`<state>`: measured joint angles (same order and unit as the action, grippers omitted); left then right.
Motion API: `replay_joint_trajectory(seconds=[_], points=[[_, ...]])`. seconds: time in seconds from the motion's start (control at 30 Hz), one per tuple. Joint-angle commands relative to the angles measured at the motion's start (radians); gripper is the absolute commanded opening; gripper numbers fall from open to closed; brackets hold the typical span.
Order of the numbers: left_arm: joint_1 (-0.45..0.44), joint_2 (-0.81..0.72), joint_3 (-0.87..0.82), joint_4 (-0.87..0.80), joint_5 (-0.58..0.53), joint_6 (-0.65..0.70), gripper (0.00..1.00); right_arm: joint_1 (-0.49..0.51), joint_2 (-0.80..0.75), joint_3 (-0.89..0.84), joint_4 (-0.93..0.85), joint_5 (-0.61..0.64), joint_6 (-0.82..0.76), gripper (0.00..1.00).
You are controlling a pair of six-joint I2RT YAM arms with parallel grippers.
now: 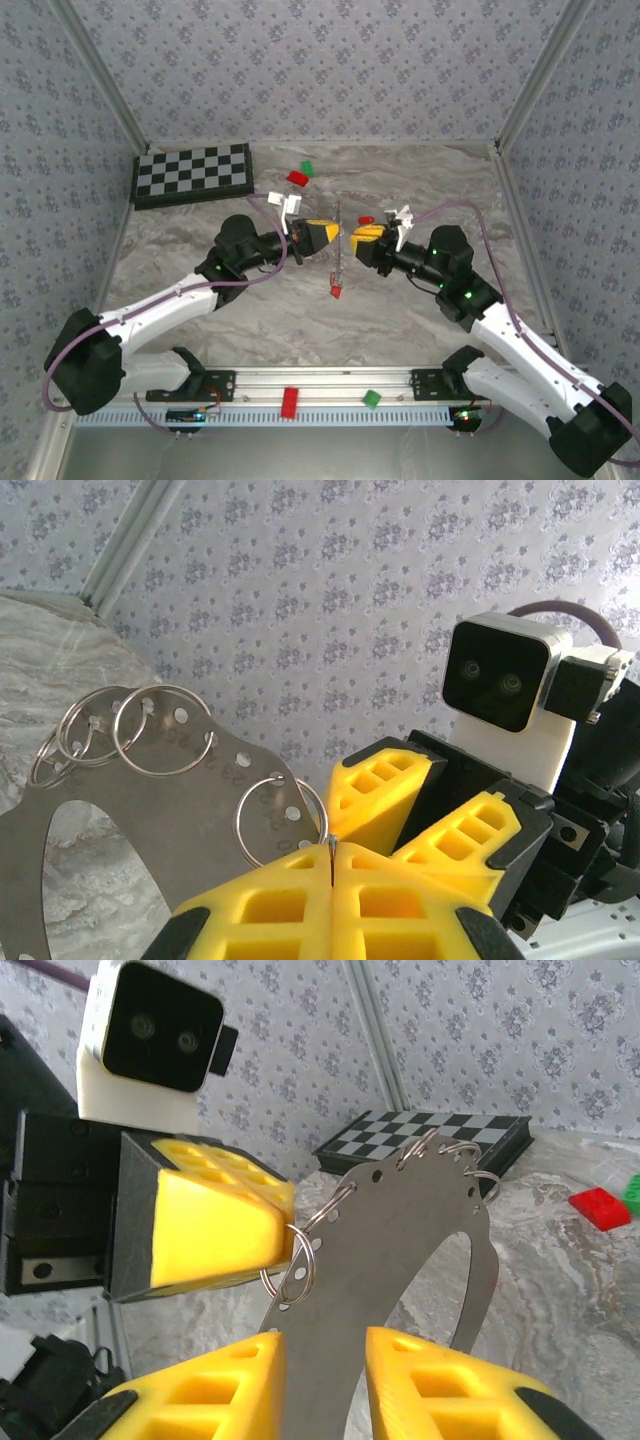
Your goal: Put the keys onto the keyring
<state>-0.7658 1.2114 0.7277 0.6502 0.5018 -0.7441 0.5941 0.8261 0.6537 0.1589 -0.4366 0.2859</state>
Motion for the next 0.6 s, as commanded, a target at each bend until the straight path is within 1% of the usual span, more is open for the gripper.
replay_joint_trajectory(seconds=[0.0, 0.13, 0.33, 0.57], points=[[0.003, 0.002, 0.044, 0.029, 0.044, 0.017, 0.00, 0.026, 0.005, 0.055, -0.044, 0.032, -0.068, 0.25], [0.003, 0.002, 0.046, 0.010, 0.047, 0.025, 0.00, 0.044, 0.016, 0.069, -0.047, 0.038, -0.085, 0.24], [0.003, 0.004, 0.044, 0.002, 0.064, 0.029, 0.00, 0.044, 0.021, 0.078, -0.044, 0.047, -0.087, 0.25], [0.003, 0.004, 0.046, 0.003, 0.080, 0.031, 0.00, 0.044, 0.057, 0.102, -0.055, 0.014, -0.085, 0.26]])
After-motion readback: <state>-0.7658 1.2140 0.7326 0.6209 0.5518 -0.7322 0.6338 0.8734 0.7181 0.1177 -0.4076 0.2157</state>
